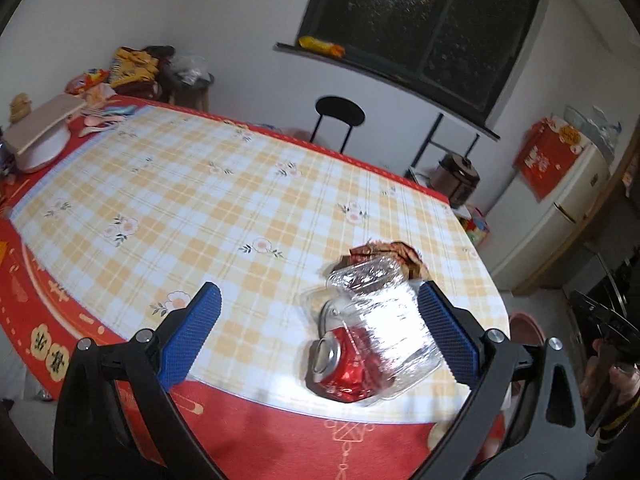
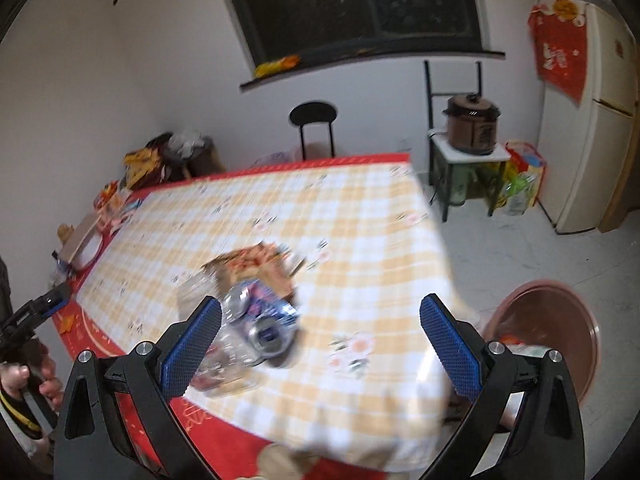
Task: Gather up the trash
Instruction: 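Move both tools back to the table toward the clear bottles and red can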
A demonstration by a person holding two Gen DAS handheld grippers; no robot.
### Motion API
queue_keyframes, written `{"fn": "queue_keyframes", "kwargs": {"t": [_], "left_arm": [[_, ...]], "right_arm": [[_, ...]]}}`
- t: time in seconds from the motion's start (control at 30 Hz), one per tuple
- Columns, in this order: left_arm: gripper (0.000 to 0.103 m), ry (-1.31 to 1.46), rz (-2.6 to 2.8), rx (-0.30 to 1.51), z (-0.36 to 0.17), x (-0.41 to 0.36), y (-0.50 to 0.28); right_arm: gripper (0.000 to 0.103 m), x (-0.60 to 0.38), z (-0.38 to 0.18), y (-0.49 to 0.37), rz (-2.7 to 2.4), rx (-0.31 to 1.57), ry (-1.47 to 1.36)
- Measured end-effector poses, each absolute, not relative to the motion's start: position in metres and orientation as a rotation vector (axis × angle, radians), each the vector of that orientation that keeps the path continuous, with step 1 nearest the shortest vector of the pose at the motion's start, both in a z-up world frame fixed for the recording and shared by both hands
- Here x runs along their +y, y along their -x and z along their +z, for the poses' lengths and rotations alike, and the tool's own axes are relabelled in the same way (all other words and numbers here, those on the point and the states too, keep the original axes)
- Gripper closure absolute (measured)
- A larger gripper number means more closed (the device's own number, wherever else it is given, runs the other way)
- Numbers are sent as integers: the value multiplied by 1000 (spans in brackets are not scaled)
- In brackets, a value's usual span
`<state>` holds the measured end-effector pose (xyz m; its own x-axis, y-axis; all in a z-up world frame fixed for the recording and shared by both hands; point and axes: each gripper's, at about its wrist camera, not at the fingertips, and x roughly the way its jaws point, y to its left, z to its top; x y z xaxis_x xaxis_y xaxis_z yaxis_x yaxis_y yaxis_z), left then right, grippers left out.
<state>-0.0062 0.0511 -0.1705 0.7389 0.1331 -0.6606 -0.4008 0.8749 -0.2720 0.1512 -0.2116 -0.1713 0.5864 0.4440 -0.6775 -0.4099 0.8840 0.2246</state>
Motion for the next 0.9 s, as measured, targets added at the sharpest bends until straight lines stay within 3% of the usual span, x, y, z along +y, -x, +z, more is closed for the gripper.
{"fn": "queue_keyframes", "kwargs": {"t": [0.4, 0.9], "left_arm": [[6, 408, 65, 802, -228, 72, -27], [7, 344, -128, 927, -269, 86, -63]], "right_arm": [[5, -136, -236, -132, 482, 955, -32], [5, -108, -318, -132, 402, 1044, -406]]}}
